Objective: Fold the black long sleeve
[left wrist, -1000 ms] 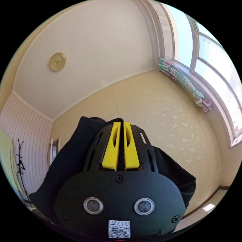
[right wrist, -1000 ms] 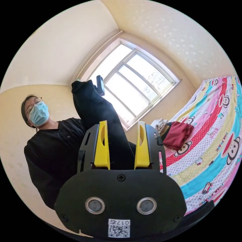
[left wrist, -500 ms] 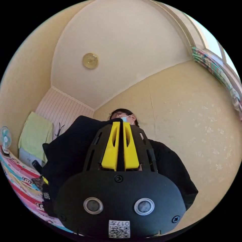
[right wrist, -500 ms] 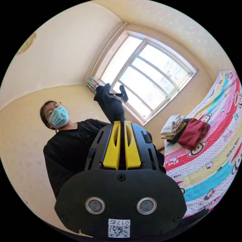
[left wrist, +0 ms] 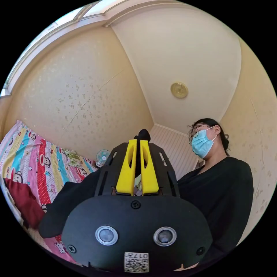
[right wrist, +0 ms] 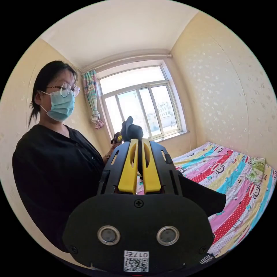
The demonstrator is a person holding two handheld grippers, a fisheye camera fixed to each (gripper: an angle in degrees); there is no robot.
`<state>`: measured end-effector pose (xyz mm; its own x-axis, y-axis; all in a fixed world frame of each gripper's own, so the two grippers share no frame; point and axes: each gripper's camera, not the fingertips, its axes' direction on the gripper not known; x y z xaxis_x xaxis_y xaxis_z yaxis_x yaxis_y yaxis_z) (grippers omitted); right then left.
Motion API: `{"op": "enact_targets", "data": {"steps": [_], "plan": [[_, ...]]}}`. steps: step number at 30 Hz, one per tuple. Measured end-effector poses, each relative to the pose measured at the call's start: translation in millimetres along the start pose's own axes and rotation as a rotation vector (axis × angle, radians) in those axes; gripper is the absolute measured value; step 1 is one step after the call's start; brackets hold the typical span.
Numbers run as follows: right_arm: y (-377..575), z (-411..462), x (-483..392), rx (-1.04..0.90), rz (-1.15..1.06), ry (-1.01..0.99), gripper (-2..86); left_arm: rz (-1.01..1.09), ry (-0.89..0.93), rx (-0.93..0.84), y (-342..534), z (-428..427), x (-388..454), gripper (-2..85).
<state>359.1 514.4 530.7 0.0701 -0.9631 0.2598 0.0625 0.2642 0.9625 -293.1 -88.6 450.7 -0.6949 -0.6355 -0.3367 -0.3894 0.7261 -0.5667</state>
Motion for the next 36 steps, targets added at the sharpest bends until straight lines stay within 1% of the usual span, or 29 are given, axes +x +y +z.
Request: {"op": "enact_targets", "data": {"steps": [5,7,10,13,15,16,18,19,21,23,25,26,27,28,30,31,33,35,36], "plan": [[-20.3,-16.0,-22.6,-0.064,-0.113,0.037,2.4,0.082,0.06,0.004,-42.4,46.7,35.0,-0.6],[-28.1,-18.5,-18.0,-0.047,-0.093,0.052,2.4,0.074,0.036,0.006,-59.3,66.7,35.8,-0.5],[-37.5,-9.6,7.9,-0.064,-0.01,0.107,2.4,-0.034,-0.084,-0.006,-80.6,94.6,6.7,-0.3],[-41.6,17.4,69.3,-0.125,0.127,0.132,2.3,-0.152,-0.189,-0.05,-94.6,120.7,-61.9,0.0],[-36.5,50.7,148.4,-0.223,0.278,0.2,2.3,-0.227,-0.28,-0.141,-104.7,151.6,-143.3,0.6],[-33.6,60.0,172.6,-0.246,0.328,0.216,2.3,-0.244,-0.313,-0.178,-106.0,161.7,-167.5,0.7],[-12.5,100.9,278.6,-0.341,0.545,0.304,2.3,-0.39,-0.421,-0.283,-96.7,195.8,-275.2,1.9],[-4.2,111.2,303.8,-0.368,0.6,0.338,2.3,-0.427,-0.45,-0.287,-91.1,199.9,-300.9,2.3],[37.3,140.7,382.5,-0.437,0.877,0.471,2.2,-0.617,-0.54,-0.266,-58.9,195.1,-381.2,4.9],[60.4,151.0,403.0,-0.415,1.008,0.496,1.9,-0.721,-0.568,-0.243,-30.0,178.2,-408.4,6.2],[76.2,160.4,398.5,-0.394,1.025,0.508,1.6,-0.743,-0.602,-0.256,1.1,158.0,-410.5,6.5],[90.4,168.9,390.5,-0.425,1.03,0.509,1.3,-0.744,-0.654,-0.338,25.1,145.6,-406.5,6.6],[110.5,178.2,380.6,-0.484,1.052,0.484,1.0,-0.761,-0.743,-0.444,52.5,131.0,-400.6,6.8],[121.8,182.3,374.9,-0.515,1.068,0.467,0.9,-0.777,-0.797,-0.492,67.6,121.8,-396.7,7.3],[169.1,190.1,345.5,-0.607,1.18,0.42,0.6,-0.866,-0.957,-0.628,128.4,79.3,-379.3,9.5],[179.7,190.4,337.2,-0.623,1.208,0.41,0.6,-0.893,-0.977,-0.655,141.8,69.7,-375.6,10.0],[213.8,184.9,304.9,-0.65,1.332,0.391,0.4,-1.006,-1.038,-0.745,192.4,37.7,-361.5,11.9],[229.2,177.3,287.2,-0.653,1.417,0.403,0.4,-1.072,-1.076,-0.827,224.6,27.2,-353.7,12.1],[234.6,171.0,278.8,-0.637,1.466,0.42,0.3,-1.059,-1.062,-0.834,237.7,26.6,-347.8,11.3]]}}
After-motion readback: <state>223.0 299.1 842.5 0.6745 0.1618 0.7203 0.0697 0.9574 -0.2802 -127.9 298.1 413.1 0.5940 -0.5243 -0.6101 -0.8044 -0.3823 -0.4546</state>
